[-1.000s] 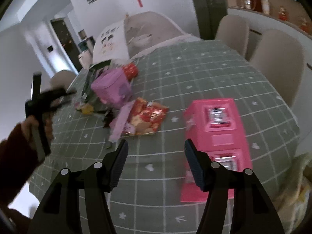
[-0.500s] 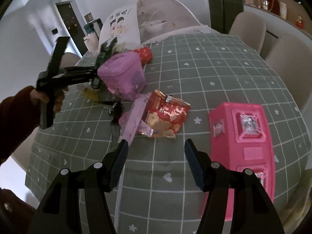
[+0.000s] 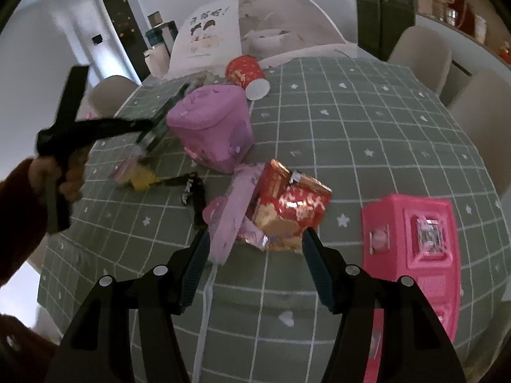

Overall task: Collect trash
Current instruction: 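Move both tools back to the table while the left grasps the green-and-white milk carton, then grasp the yellow snack bag with the right tool while the left holds the milk carton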

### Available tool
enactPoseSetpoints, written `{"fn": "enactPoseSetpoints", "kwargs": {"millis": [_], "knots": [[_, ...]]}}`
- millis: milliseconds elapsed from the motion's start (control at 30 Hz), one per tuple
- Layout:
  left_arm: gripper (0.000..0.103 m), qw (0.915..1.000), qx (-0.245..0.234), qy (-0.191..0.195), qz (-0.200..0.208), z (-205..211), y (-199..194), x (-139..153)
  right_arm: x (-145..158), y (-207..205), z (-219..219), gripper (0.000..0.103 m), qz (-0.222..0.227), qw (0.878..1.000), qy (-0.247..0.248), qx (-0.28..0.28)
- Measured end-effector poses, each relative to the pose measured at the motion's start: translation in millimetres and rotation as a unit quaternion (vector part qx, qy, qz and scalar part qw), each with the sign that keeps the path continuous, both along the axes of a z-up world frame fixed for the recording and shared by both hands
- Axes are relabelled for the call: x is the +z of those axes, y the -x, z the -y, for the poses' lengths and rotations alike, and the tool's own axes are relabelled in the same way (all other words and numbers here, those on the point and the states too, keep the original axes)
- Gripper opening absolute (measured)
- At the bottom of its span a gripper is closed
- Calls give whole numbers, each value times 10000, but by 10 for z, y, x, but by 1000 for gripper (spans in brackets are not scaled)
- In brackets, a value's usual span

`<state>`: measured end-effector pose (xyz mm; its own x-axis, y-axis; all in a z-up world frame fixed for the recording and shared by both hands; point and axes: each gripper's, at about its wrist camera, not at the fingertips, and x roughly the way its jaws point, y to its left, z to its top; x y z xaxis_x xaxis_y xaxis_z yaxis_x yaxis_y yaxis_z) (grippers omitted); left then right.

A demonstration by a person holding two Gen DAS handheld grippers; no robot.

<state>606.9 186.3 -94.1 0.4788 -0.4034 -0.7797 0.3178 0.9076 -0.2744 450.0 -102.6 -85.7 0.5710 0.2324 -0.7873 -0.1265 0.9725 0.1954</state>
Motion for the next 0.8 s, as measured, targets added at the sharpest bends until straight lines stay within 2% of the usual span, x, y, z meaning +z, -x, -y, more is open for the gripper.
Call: {"fn": "enactPoseSetpoints", "kwargs": {"millis": [167,267,333,367,433,533,600,700,733,800], "knots": [[7,9990,203,103,-388,-223,465,3,-7,-128,-61,57,92,9998,-101,113],[7,9976,171,265,-613,-263,769,-18,-27,-148,-110,57,122,9996,-182,202],[25,9966,236,410,-674,-296,936,-25,-51,-139,-134,57,132,9993,-239,261],[42,9963,326,453,-655,-321,985,-20,-58,-133,-140,57,135,9992,-261,273],[44,9958,570,425,-575,-367,1021,-15,-78,-106,-142,57,150,9991,-302,268],[46,9962,667,269,-492,-316,927,-26,-99,-57,-107,57,157,9991,-354,185],[47,9976,584,-182,-331,-174,809,-60,-112,-6,-62,57,149,9991,-386,97],[48,9950,528,-826,-204,-10,665,-141,-113,67,7,57,153,9991,-400,1],[48,9939,566,-924,-204,5,607,-167,-113,100,37,57,155,9990,-406,-33],[51,9935,677,-836,-379,-24,500,-210,-119,172,95,57,141,9990,-413,-96]]}}
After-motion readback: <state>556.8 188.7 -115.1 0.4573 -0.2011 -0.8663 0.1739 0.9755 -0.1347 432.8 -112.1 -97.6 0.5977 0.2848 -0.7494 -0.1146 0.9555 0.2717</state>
